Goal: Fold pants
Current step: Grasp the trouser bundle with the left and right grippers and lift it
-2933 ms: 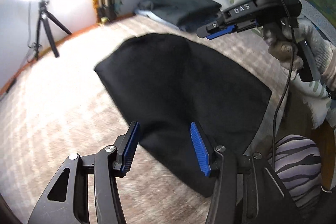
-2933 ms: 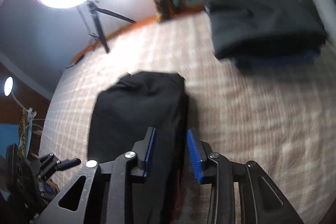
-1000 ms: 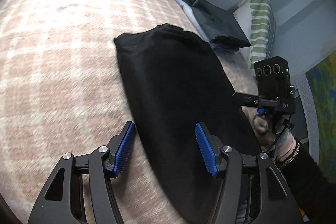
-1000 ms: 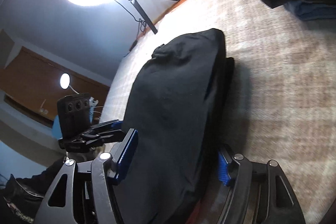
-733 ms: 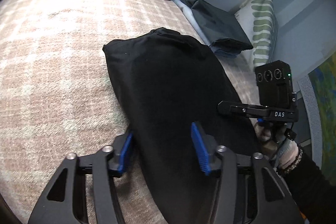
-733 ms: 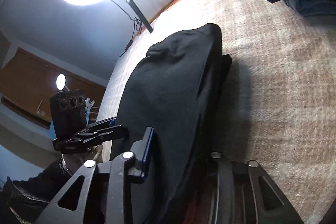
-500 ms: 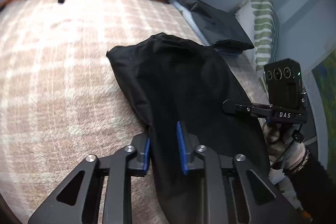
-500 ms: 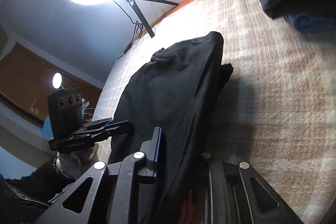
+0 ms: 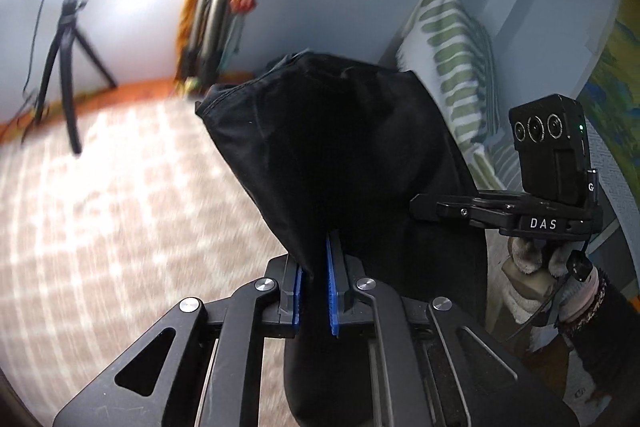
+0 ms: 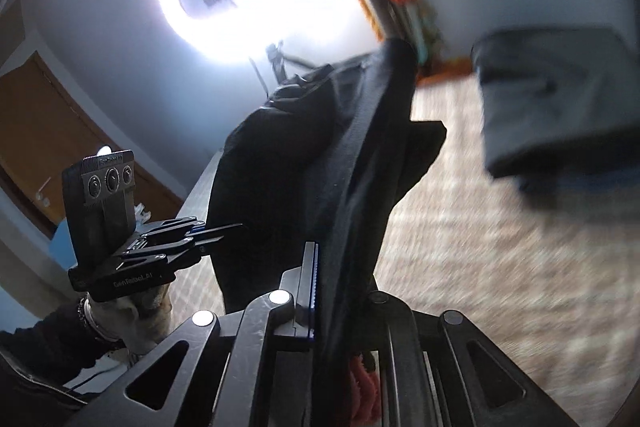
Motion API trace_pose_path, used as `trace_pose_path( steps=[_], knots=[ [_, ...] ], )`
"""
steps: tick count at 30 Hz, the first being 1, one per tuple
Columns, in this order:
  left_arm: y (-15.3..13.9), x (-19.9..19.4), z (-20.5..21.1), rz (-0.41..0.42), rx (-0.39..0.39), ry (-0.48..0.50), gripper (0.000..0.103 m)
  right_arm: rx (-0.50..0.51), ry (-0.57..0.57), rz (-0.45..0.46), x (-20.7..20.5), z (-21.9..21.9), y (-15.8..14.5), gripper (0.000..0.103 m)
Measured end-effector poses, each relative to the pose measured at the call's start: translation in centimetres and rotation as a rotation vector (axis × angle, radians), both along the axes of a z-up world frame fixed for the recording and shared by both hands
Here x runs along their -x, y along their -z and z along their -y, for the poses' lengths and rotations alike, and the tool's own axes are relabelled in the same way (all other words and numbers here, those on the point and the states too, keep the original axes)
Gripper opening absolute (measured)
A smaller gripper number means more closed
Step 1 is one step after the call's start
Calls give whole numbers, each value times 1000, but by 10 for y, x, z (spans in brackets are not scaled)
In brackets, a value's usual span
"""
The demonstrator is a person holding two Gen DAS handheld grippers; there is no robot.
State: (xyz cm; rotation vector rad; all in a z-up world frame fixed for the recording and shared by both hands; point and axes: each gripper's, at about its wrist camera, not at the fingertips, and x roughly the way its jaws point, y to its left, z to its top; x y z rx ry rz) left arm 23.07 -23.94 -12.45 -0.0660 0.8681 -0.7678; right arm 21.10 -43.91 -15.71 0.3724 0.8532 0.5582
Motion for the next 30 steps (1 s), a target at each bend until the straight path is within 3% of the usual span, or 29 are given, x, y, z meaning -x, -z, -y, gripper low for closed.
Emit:
trace_pose_path(
  steps=[9,15,22,30],
  knots=[
    [-41,-42,57,84,60,35,8,68,105,104,-15,46,-54,7],
    [-58,-64,102,160,49,73,8,145,170,148,-31,77,-79,7],
    [-60,-91,147,204,26,95,8,226,232,185,-63,112,-103,7],
    [-52,-132,182,213,15,62,8,273,266,201,-104,142,-103,7]
  ],
)
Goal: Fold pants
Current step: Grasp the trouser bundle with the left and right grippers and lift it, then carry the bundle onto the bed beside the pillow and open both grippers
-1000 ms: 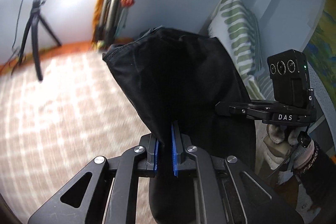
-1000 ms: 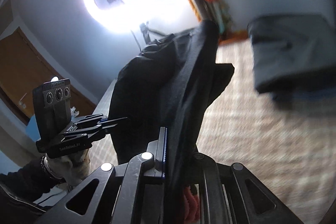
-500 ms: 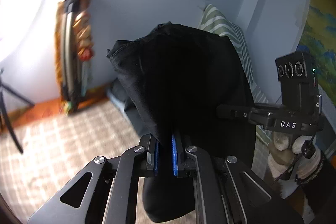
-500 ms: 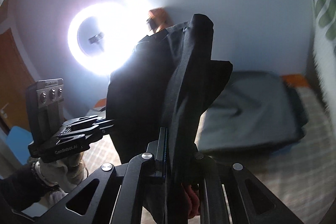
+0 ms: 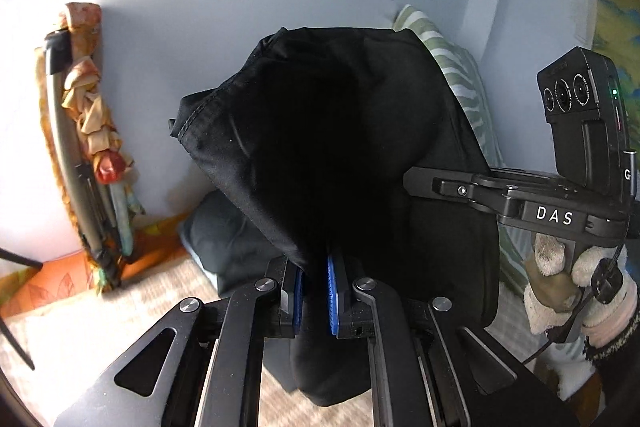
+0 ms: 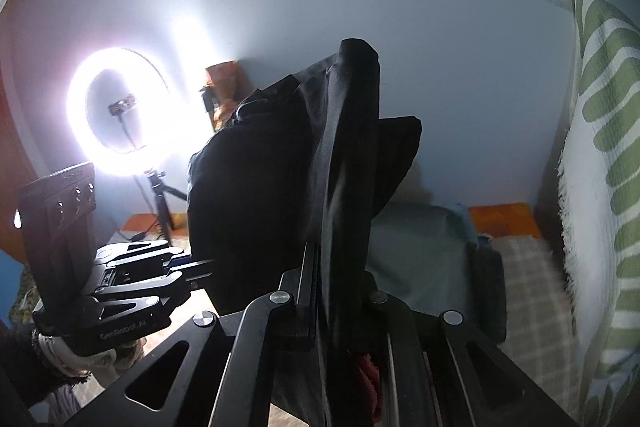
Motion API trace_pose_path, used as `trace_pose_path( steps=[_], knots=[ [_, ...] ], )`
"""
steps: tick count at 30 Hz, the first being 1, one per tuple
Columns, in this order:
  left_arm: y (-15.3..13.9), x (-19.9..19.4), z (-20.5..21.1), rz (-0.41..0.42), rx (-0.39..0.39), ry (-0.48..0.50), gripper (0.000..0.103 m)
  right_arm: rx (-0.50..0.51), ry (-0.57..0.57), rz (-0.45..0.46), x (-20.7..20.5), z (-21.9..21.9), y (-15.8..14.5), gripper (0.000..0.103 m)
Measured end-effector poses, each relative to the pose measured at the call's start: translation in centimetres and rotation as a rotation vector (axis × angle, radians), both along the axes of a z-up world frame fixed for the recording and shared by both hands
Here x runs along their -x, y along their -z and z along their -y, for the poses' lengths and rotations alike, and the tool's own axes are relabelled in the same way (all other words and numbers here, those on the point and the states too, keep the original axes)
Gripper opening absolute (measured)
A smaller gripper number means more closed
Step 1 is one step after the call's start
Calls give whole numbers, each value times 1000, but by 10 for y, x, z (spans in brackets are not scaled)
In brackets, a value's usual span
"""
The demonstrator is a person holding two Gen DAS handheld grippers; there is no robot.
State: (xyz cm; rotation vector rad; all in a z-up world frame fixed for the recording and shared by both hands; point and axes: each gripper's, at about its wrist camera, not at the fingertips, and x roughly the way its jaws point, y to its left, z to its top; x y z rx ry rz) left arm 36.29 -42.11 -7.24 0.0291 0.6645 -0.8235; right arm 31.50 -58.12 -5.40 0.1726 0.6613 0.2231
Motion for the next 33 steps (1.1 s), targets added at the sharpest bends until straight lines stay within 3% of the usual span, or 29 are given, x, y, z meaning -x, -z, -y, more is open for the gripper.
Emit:
trace_pose_path(
  steps=[11,16,19,22,24,25,26,28,31,33],
  knots=[
    [41,-38,32,-37,-69,-54,8,64,46,-79,-55,19,48,7],
    [49,-48,43,-19,-121,-80,8,124,71,-109,-69,23,64,8],
    [53,-57,43,-57,-125,-112,10,160,118,-131,-72,26,71,11],
    [52,-57,41,-57,-131,-132,12,190,160,-158,-73,28,78,18],
    [51,-53,43,-33,-157,-120,24,205,186,-157,-70,30,79,27],
    [51,-52,44,-24,-170,-119,29,204,191,-153,-71,29,78,39],
    [50,-49,44,-13,-175,-116,34,209,202,-142,-68,28,75,46],
    [49,-46,44,-8,-177,-114,34,239,229,-122,-64,27,68,56],
    [46,-38,42,3,-186,-97,35,236,230,-116,-59,26,60,56],
    [43,-32,39,19,-191,-92,43,234,224,-108,-56,24,55,56]
  ],
)
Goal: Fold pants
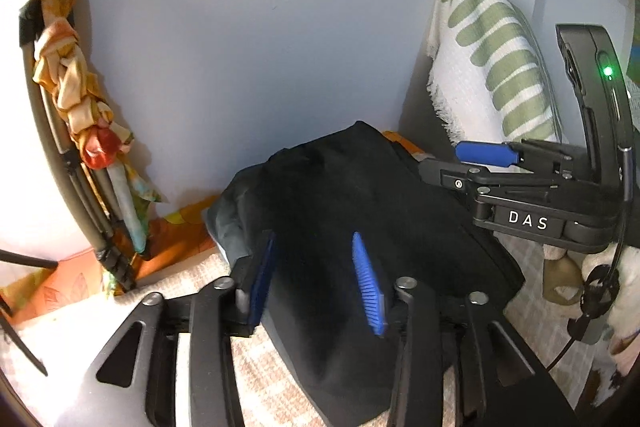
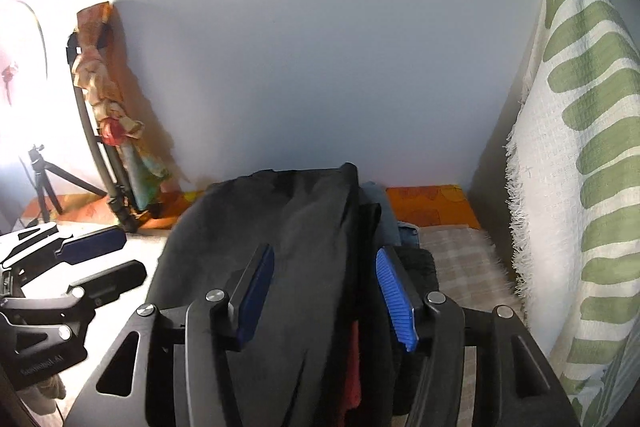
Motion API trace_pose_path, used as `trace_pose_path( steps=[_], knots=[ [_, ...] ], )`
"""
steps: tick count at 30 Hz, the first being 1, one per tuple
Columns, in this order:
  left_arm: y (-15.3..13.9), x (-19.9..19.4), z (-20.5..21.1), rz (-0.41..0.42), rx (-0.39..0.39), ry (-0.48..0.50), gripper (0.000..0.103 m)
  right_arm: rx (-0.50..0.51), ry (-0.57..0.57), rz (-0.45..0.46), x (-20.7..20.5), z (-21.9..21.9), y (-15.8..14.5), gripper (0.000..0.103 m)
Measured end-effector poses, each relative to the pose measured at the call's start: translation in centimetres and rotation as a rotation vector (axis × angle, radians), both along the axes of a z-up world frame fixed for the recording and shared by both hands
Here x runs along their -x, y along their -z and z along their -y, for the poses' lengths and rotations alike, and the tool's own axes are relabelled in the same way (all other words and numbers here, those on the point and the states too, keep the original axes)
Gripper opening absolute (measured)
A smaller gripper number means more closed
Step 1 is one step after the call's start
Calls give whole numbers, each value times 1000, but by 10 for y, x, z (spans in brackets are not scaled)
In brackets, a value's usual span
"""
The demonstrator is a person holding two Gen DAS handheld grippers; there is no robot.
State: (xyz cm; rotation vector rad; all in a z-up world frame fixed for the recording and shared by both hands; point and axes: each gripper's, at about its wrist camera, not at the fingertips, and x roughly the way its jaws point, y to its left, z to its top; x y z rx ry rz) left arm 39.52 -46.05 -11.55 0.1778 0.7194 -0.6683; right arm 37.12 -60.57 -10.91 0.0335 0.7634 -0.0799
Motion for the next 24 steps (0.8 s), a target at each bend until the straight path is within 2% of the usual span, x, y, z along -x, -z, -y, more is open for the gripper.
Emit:
trace_pose_path(
  steps=[4,9,14,17,24],
  knots=[
    [-8,11,-9,10,4,7,44,-3,0,12,15,-8,-3,60],
    [-20,25,-27,27,18,4,55,-5,6,35,39,-12,-11,67],
    [-35,41,-45,35,36,4,59,-13,7,60,69,-22,-20,72],
    [-44,56,-58,57,42,-3,68,-19,3,74,88,-28,-26,78],
    [-65,88,-90,64,89,-23,76,-55,-2,120,138,-45,-42,83]
  ],
)
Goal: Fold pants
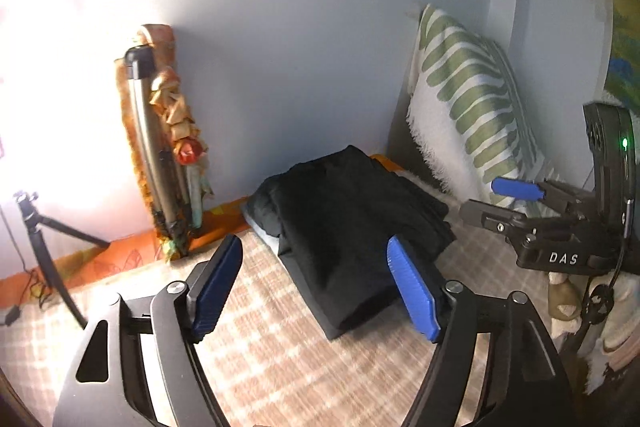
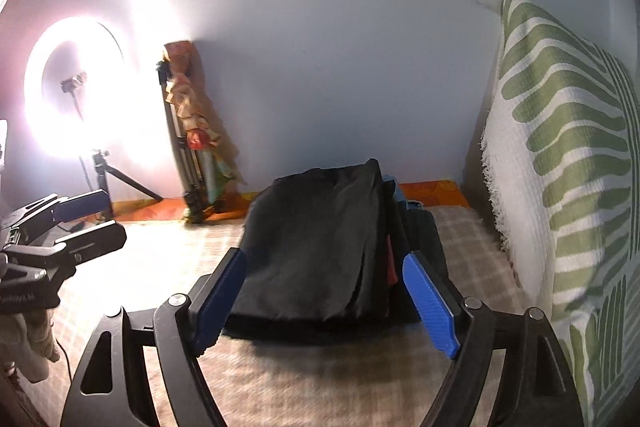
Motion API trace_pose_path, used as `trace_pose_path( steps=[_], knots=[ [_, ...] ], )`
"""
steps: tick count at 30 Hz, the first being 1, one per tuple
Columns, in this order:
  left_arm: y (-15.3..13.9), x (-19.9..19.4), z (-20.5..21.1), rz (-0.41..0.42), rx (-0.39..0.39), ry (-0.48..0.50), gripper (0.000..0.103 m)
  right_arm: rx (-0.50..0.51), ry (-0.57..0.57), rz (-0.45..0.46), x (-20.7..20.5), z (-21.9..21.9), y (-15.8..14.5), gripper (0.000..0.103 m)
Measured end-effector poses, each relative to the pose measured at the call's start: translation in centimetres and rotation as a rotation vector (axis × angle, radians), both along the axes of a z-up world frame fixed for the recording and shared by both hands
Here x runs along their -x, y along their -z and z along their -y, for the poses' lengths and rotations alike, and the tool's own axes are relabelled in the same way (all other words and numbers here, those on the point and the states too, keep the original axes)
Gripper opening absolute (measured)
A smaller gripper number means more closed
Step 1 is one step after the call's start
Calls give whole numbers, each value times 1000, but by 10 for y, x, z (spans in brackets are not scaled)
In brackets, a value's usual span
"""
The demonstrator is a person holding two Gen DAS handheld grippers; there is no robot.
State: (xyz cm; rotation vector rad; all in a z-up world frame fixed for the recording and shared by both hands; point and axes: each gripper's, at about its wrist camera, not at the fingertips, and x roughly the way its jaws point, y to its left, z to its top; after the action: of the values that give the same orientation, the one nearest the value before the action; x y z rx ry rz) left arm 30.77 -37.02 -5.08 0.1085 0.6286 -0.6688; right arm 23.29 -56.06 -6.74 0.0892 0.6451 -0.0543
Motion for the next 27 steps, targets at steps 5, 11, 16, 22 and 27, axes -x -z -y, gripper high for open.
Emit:
trace_pose_path(
  steps=[5,11,16,22,27],
  knots=[
    [-13,28,-20,6,30,0,78,2,-5,41,34,-17,-12,92],
    [-21,71,-39,39,29,7,81,-4,-9,64,71,-44,-25,95],
    [-15,99,-55,26,12,-8,82,4,0,74,101,-70,-27,103],
    [-9,131,-79,33,11,-51,82,-36,24,85,140,-89,-24,103],
    [-2,159,-92,57,-9,-76,87,-12,65,99,171,-104,-21,103]
  ],
)
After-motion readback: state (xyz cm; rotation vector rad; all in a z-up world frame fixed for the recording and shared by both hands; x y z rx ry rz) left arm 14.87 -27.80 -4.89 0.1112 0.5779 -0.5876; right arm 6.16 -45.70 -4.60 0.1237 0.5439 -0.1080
